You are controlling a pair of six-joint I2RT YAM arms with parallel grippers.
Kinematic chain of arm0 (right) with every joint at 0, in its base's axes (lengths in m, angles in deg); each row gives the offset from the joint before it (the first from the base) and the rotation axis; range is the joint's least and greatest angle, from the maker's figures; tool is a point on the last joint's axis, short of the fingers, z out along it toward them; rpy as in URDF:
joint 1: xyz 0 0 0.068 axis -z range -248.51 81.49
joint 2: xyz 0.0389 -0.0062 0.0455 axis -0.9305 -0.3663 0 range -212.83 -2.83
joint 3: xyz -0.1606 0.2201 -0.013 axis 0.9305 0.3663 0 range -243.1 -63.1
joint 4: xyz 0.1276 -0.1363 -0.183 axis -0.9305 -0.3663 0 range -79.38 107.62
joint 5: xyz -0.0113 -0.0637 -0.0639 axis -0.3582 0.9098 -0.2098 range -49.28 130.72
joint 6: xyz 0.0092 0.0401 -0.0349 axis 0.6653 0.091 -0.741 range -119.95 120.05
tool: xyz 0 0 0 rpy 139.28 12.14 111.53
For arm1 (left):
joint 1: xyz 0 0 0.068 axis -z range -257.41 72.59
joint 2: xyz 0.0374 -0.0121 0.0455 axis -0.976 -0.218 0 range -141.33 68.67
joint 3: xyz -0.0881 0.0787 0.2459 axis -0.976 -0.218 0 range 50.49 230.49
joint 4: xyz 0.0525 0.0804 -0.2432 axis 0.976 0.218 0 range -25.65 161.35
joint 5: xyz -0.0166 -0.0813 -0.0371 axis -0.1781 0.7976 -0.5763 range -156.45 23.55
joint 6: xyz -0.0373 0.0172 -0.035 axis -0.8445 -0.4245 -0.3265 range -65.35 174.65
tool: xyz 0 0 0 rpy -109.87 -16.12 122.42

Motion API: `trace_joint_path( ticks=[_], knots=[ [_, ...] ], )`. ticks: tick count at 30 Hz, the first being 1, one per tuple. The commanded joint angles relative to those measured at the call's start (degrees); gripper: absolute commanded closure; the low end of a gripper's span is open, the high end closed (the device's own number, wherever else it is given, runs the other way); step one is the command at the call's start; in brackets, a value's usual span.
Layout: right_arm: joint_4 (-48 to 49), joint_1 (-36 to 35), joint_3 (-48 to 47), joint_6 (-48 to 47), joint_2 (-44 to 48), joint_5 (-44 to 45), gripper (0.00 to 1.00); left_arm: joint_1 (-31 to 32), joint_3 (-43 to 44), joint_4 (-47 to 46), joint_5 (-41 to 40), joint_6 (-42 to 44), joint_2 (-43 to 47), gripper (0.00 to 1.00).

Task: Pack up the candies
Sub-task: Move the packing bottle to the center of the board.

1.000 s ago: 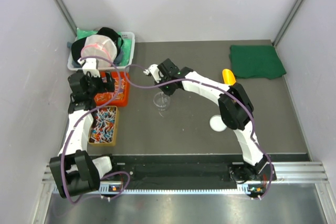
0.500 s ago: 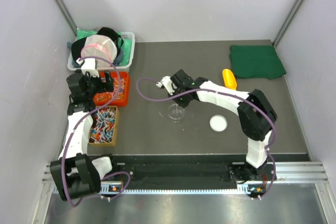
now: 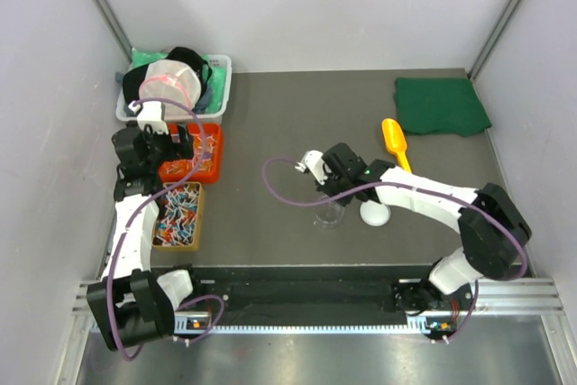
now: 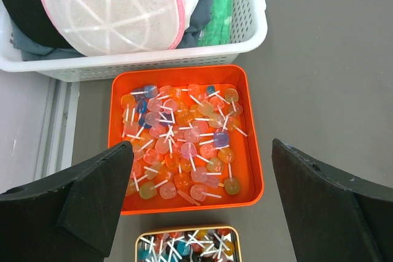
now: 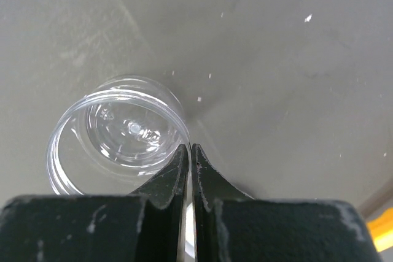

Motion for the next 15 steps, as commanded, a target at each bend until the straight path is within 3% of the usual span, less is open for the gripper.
trace_joint_path(
  ticks=[1, 15],
  knots=[
    [2.4, -0.8, 2.5, -1.2, 6.0, 0.9, 1.00, -0.5, -0.8, -1.1, -0.2, 0.9, 1.9, 0.01],
    [2.4, -1.5, 3.6, -0.3, 5.0, -5.0, 1.00, -0.6, -1.1, -1.0, -0.2, 0.9, 2.2, 0.01]
  ],
)
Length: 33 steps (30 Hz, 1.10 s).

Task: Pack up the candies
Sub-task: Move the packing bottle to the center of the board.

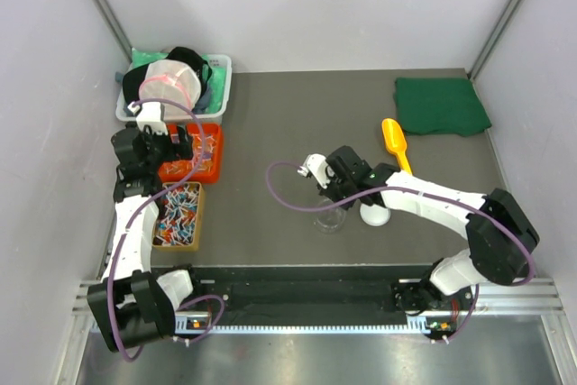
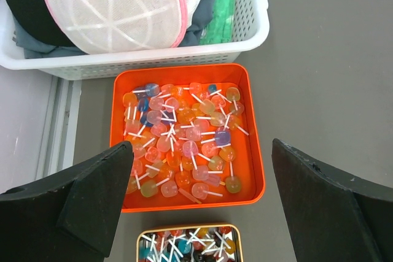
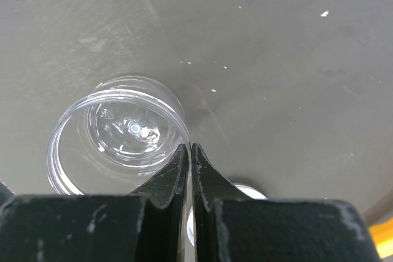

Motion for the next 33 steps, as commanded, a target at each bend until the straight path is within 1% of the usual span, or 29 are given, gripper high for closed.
trace_joint_path(
  ticks=[1, 11, 16, 19, 25, 30, 31, 33],
  knots=[
    [2.0, -1.8, -0.7, 0.8, 0.3, -2.7, 1.00, -0.4, -0.9, -1.3, -0.2, 0.6, 1.4, 0.01],
    [2.4, -5.6, -5.6, 2.3, -5.7, -0.7, 1.00, -0.3, -1.9, -1.9, -0.3, 0.3, 1.3, 0.01],
    [3.7, -5.8, -7.7, 1.4, -7.5, 4.1, 1.00, -0.5, -2.4, -2.4, -0.3, 0.3, 1.2, 0.01],
    [3.6, -5.8, -9.8, 0.9, -8.5, 5.4, 1.00, -0.5, -2.8, -2.8, -0.2, -0.1, 0.7, 0.01],
    [2.7, -5.6, -13.1, -0.3, -10.6, 5.8, 1.00, -0.5, -3.1, -3.0, 0.1, 0.1, 0.9, 0.01],
    [2.4, -5.4, -13.3, -0.6, -11.9, 5.2, 1.00, -0.6, -3.3, -2.6, 0.0, 0.8, 1.4, 0.01],
    [2.1, -5.4, -13.2, -0.7, -11.8, 5.0, 0.98, -0.5, -3.4, -2.6, -0.1, 0.9, 1.5, 0.01],
    [1.9, -5.4, -13.1, -0.8, -11.8, 4.6, 0.97, -0.5, -3.4, -2.6, 0.0, 1.0, 1.3, 0.01]
  ],
)
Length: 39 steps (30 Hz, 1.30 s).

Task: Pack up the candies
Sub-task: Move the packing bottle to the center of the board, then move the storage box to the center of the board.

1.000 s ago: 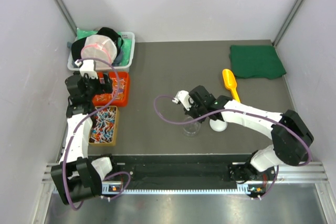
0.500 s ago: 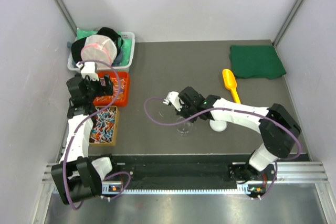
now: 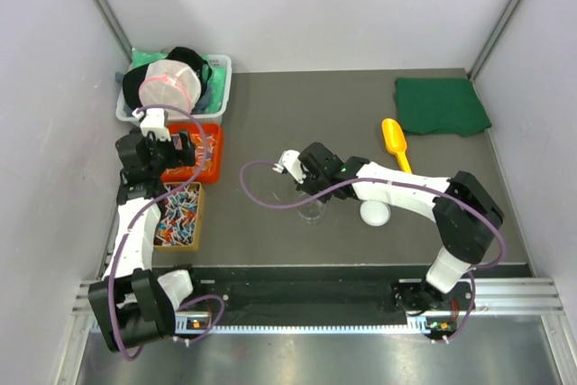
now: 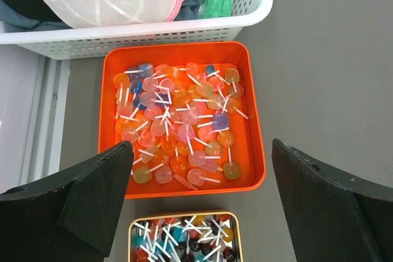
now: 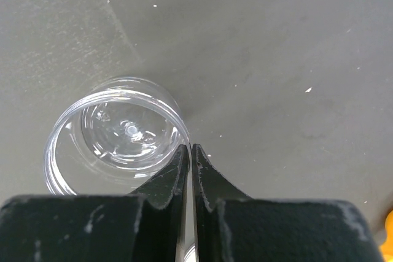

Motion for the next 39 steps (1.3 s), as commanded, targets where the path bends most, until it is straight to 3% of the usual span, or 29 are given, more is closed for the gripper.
trace_joint_path(
  ticks=[1, 3, 7, 14, 24, 31, 39],
  knots=[
    [0.4, -0.1, -2.0, -0.7, -0.1, -0.4, 0.96, -0.5, -0.2, -2.3, 0.0, 1.1, 1.3, 0.01],
    [0.0, -0.1, -2.0, -0.7, -0.1, -0.4, 0.93, -0.5, -0.1, -2.2, 0.1, 0.9, 1.3, 0.01],
    [-0.6, 0.4, -2.8, -0.8, 1.3, -0.4, 0.72, -0.4, 0.4, -2.1, 0.2, 0.7, 1.3, 0.01],
    [-4.6, 1.9, -6.9, -1.7, 3.6, -2.7, 0.56, -0.7, 2.4, -0.4, -0.7, 2.2, 0.8, 0.01],
    [-8.9, 5.3, -12.8, -1.3, 7.3, -8.2, 0.31, -1.8, 5.6, 17.7, -7.6, 12.1, 2.0, 0.01],
    [-10.6, 5.7, -13.4, -2.0, 8.4, -9.2, 0.27, -3.3, 5.0, 29.3, -11.4, 18.3, 4.2, 0.00],
    [-13.3, 6.4, -13.9, -3.4, 8.6, -9.5, 0.26, -9.5, 3.8, 38.7, -7.3, 23.5, 6.6, 0.08]
  ],
)
